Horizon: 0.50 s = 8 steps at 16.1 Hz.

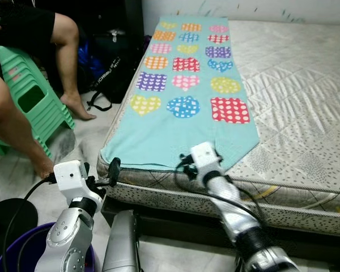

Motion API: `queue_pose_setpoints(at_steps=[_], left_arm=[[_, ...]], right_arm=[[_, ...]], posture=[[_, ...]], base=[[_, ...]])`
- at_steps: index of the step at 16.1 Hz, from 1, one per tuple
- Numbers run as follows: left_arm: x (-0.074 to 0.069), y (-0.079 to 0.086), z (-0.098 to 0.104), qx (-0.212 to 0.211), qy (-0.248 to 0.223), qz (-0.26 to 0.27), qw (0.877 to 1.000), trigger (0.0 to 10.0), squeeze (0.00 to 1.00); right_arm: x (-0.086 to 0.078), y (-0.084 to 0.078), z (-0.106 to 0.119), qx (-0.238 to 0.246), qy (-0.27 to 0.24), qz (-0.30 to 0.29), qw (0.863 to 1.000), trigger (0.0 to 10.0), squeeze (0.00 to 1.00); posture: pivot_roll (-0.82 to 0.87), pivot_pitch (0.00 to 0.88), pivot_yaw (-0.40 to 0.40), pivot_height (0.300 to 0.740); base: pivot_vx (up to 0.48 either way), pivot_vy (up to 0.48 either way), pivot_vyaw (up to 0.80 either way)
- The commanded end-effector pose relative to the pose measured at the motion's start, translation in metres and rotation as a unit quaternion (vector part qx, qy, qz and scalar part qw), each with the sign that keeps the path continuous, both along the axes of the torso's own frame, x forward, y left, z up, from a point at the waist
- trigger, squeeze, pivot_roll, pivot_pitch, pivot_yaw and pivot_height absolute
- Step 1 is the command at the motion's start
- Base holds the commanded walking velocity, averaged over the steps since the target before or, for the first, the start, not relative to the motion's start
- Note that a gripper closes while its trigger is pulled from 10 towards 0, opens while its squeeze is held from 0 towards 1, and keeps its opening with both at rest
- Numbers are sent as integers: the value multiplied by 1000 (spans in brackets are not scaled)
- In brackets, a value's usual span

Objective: Clean up the room

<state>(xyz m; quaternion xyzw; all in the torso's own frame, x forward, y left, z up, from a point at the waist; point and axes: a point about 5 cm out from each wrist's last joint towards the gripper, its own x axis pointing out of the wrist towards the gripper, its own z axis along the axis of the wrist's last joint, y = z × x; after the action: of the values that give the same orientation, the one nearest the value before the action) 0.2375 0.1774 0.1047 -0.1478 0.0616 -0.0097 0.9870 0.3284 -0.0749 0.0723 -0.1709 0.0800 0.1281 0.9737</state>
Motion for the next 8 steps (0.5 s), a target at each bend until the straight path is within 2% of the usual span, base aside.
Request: queue_pose_setpoints(at_steps=[1,6,8], left_arm=[[0,-1,0,7,4,3,1000,10000,0],[4,-2,4,8,1,4,1000,10000,0],[4,-2,4,8,1,7,1000,10000,0]], right_arm=[[5,5,4,-17,-15,-17,1000,10000,0],[18,9,6,-32,-12,-71,997,10000,0],[19,2,-1,-43,13,-81,996,10000,0]], posture=[[69,38,40,486],[84,42,40,486],[85,44,36,486]], base=[[0,0,0],[0,0,0],[0,0,0]])
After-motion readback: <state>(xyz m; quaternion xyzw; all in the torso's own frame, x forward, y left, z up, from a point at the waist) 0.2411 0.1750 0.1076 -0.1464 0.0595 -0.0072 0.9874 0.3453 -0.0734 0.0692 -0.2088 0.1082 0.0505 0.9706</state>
